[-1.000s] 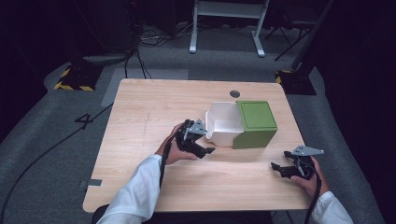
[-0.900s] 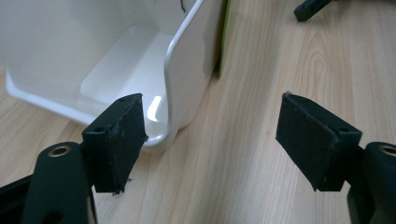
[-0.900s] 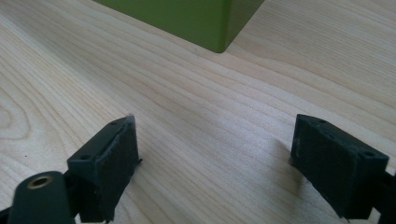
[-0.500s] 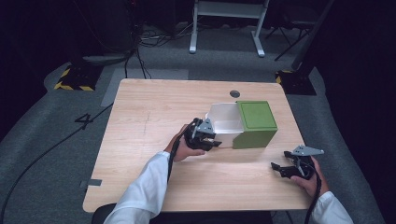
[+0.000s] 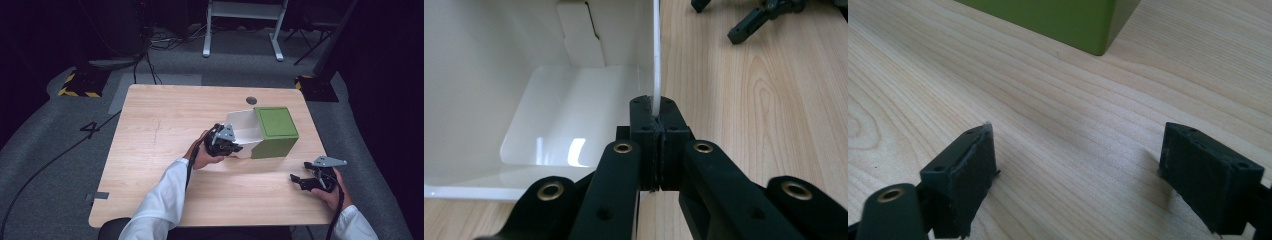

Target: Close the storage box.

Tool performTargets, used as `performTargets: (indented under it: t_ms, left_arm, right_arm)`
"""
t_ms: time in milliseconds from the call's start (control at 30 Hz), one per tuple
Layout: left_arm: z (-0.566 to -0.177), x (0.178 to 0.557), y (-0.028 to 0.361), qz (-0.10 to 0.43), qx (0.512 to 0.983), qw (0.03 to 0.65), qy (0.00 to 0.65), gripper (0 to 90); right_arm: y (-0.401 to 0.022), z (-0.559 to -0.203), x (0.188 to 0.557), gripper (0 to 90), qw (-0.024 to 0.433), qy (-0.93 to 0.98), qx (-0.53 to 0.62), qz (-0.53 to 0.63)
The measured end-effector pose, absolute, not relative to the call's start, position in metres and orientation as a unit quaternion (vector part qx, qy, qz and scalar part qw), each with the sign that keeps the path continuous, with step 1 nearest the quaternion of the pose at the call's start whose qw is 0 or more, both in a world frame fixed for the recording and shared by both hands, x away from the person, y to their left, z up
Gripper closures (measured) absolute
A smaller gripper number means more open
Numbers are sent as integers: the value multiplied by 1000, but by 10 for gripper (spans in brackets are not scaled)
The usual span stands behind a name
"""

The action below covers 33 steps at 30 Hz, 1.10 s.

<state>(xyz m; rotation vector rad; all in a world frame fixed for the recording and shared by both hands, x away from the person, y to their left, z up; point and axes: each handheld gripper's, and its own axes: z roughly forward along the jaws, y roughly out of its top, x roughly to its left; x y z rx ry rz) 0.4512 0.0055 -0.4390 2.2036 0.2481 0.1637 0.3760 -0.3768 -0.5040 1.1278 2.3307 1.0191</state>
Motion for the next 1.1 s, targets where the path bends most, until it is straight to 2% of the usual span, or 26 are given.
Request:
performTargets:
  t_ms: [300, 833, 1100]
  left_arm:
    - [-433, 453, -12, 75, 891, 438, 93, 883]
    - [-436, 466, -47, 59, 889, 447, 82, 876]
    - [-434, 471, -53, 54, 882, 460, 89, 824]
  right_arm:
    - [-377, -504, 376, 149, 179, 824, 399, 360]
    - [-377, -504, 376, 149, 178, 824, 398, 360]
    - [-377, -504, 376, 149, 178, 825, 398, 361]
